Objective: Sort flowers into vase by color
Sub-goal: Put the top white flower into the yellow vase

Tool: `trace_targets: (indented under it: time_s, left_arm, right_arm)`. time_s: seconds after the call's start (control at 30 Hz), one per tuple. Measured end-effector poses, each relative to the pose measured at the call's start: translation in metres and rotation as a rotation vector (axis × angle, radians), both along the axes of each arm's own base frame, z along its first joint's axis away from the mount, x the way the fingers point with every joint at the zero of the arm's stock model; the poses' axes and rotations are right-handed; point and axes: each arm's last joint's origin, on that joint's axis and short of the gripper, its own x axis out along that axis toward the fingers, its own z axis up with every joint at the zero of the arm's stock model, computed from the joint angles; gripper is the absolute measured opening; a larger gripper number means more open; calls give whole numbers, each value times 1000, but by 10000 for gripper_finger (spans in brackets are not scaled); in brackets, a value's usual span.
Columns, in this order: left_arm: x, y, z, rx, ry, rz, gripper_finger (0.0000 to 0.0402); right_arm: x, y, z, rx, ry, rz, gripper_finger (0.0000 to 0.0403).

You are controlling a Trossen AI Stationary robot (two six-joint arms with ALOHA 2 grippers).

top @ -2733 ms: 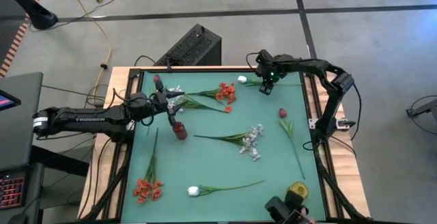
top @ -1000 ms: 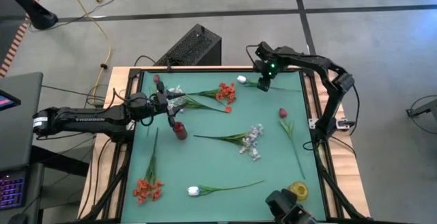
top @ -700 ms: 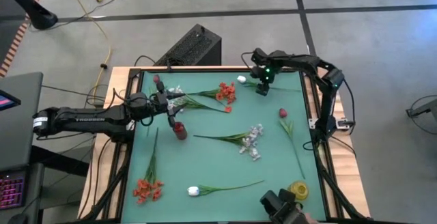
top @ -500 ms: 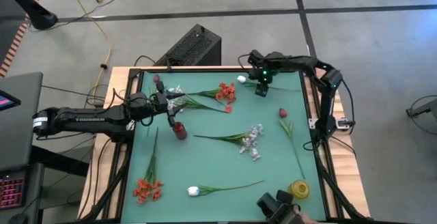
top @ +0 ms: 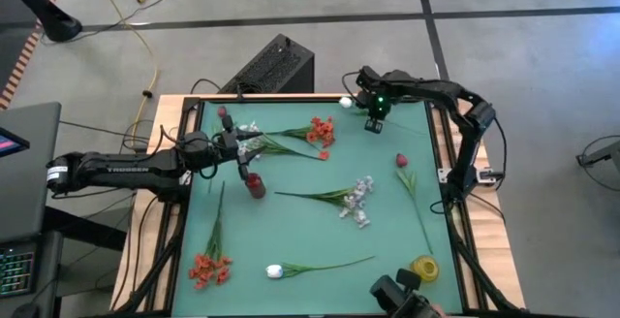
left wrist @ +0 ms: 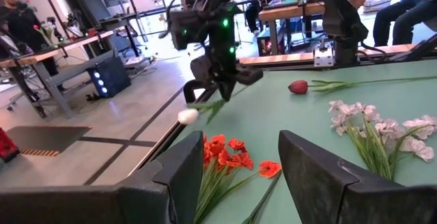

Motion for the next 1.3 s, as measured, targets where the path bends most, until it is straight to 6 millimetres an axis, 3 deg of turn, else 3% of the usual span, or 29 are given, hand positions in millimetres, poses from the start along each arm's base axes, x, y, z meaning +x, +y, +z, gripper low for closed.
trace_targets:
  time_s: [0.13, 0.37, 0.5, 0.67, 0.8, 0.93, 1.13, 1.3]
  left_arm:
    - [0, 0, 0, 12, 5, -1, 180]
    - [1, 0, 4, 27, -14, -1, 180]
    - [1, 0, 7, 29, -22, -16, 180]
    - [1, 0, 7, 25, -21, -28, 180]
    - [2, -1, 7, 21, -26, -28, 180]
    - [2, -1, 8, 15, -36, -29, 180]
    - [2, -1, 10, 20, -53, -29, 180]
    - [2, -1, 11, 23, -71, -29, 180]
  right_arm:
    - [-6, 9, 38, -33, -142, -14, 14]
    - [-19, 49, 122, 89, -669, 29, 14]
    - [-22, 89, 161, 135, -836, 116, 15]
    - [-25, 161, 195, 184, -938, 318, 15]
    - [-37, 218, 202, 194, -1085, 459, 16]
    - [-58, 259, 190, 194, -1219, 426, 17]
    - [-91, 296, 176, 249, -1290, 284, 17]
    - [-110, 322, 174, 299, -1338, 328, 18]
